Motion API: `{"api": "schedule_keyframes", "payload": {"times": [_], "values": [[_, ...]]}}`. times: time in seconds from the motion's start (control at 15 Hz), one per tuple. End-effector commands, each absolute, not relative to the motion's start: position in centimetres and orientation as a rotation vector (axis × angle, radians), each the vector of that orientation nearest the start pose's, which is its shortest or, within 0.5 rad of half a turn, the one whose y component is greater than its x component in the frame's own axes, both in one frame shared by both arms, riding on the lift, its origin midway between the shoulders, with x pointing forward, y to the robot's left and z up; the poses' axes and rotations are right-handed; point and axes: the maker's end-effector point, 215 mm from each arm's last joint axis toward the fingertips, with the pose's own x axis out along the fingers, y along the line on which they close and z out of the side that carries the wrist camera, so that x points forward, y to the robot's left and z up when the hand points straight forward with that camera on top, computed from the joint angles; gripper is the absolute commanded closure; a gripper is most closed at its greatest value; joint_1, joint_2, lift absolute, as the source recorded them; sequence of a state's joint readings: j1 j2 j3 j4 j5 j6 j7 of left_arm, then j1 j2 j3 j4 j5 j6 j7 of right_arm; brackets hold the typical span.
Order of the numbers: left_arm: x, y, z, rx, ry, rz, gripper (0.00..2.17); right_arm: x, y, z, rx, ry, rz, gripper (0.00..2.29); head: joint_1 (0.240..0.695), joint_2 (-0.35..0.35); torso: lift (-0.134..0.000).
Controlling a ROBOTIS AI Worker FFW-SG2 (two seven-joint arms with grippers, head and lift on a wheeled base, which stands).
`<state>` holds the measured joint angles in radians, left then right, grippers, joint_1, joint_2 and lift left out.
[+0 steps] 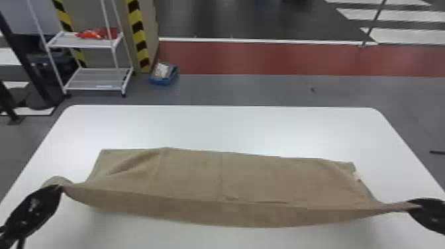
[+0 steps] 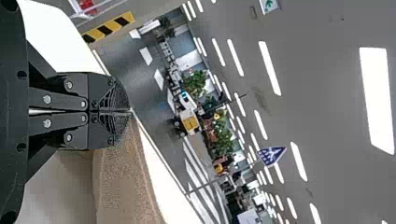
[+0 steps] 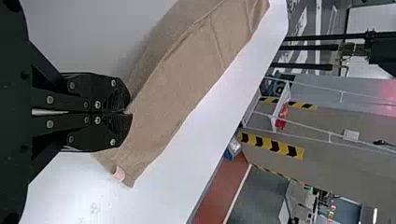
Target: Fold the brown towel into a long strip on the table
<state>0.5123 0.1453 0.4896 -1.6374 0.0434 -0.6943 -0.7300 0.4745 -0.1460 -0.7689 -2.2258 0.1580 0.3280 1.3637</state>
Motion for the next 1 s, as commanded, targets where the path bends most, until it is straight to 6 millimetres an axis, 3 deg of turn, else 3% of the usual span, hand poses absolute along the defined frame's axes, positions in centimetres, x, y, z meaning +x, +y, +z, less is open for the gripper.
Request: {"api": "schedule_keyframes", "payload": {"times": [0.0, 0.2, 0.4, 0.6, 0.8, 0.93], "values": [[35.3, 35.5, -37.1, 0.456, -0.088, -0.408, 1.71, 31.4, -42.3, -32.4, -0.415, 0.479, 0.574, 2.01, 0.695, -0.064, -0.121], [35.4, 34.5, -39.1, 0.522, -0.021, -0.494, 1.71, 30.9, -46.1, -32.7, -0.454, 0.526, 0.515, 2.01, 0.695, -0.128, -0.121], [37.0, 34.4, -40.5, 0.554, 0.051, -0.562, 1.71, 31.5, -46.3, -33.8, -0.460, 0.555, 0.517, 2.01, 0.695, -0.203, -0.121], [39.7, 34.4, -41.0, 0.595, 0.153, -0.599, 1.71, 34.4, -46.7, -33.8, -0.454, 0.567, 0.507, 2.01, 0.695, -0.202, -0.121], [43.1, 34.2, -39.5, 0.585, 0.196, -0.577, 1.71, 37.2, -46.9, -33.7, -0.445, 0.599, 0.490, 2.01, 0.695, -0.191, -0.121], [45.6, 33.7, -39.6, 0.566, 0.246, -0.558, 1.70, 39.0, -46.4, -34.0, -0.464, 0.629, 0.492, 2.01, 0.695, -0.181, -0.121]]}}
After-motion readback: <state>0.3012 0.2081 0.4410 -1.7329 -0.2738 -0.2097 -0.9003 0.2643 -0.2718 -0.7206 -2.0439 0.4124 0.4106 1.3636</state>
